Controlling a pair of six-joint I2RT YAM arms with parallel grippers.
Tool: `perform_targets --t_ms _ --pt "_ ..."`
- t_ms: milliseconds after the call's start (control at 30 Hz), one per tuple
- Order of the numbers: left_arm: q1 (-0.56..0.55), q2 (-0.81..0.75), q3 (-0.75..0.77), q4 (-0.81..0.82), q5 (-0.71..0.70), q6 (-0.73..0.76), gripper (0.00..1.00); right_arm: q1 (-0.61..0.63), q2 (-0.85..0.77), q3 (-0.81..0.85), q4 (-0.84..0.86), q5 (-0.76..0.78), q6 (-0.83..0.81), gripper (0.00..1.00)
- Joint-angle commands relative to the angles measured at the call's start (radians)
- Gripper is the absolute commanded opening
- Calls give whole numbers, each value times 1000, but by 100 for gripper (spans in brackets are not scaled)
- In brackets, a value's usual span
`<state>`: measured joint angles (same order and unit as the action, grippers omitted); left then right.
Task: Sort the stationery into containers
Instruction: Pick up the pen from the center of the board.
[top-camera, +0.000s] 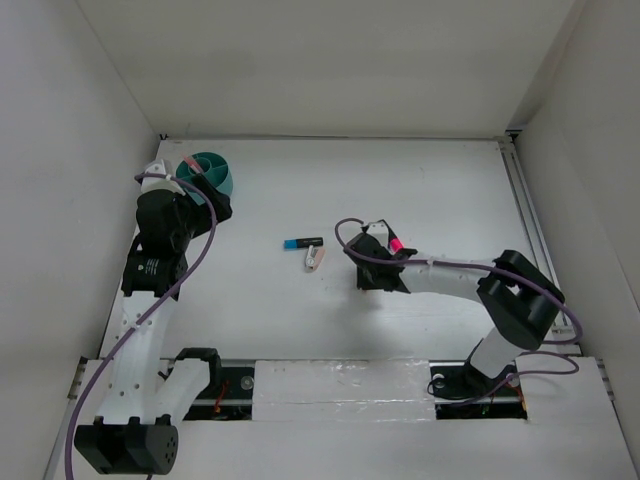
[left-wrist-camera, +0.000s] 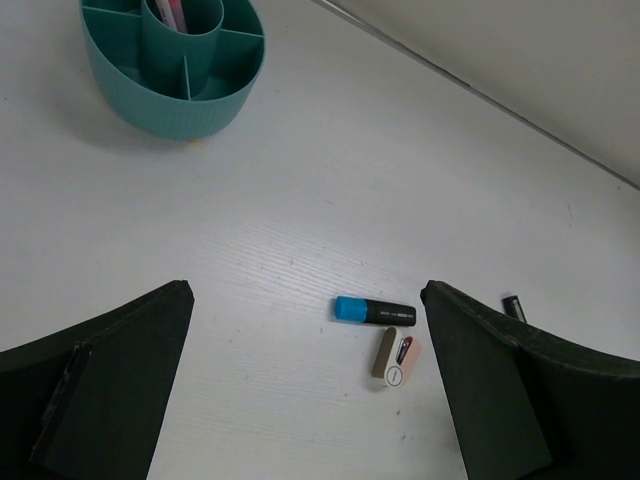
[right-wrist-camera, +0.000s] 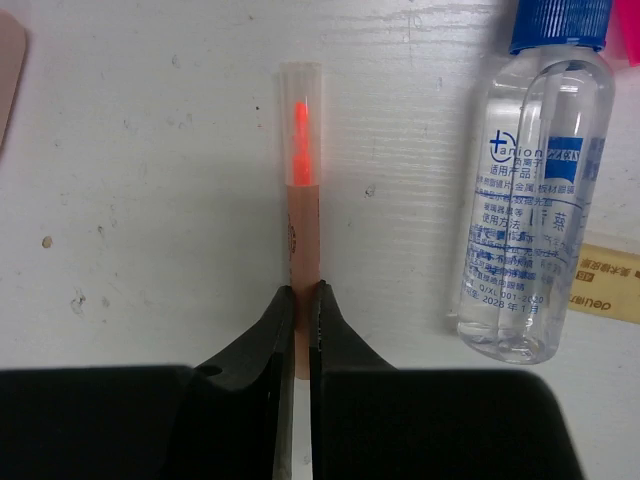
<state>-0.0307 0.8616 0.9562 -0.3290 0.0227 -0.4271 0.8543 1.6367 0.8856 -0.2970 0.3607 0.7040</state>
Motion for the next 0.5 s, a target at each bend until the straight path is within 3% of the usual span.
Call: perform_targets --t_ms 0,67,233,333,467 --pt "5 -16 -11 45 49 13 99 38 2 -4 21 -6 -6 0" --pt "5 -16 -20 74 106 13 100 57 -72 -4 42 -6 -15 0" --pt "5 60 -43 154 449 13 100 89 -207 10 160 -74 -103 0" --pt "5 112 -66 215 636 13 100 89 -189 90 183 -106 -130 0" --pt "5 154 -76 239 721 4 100 101 -94 275 131 -118 -175 0"
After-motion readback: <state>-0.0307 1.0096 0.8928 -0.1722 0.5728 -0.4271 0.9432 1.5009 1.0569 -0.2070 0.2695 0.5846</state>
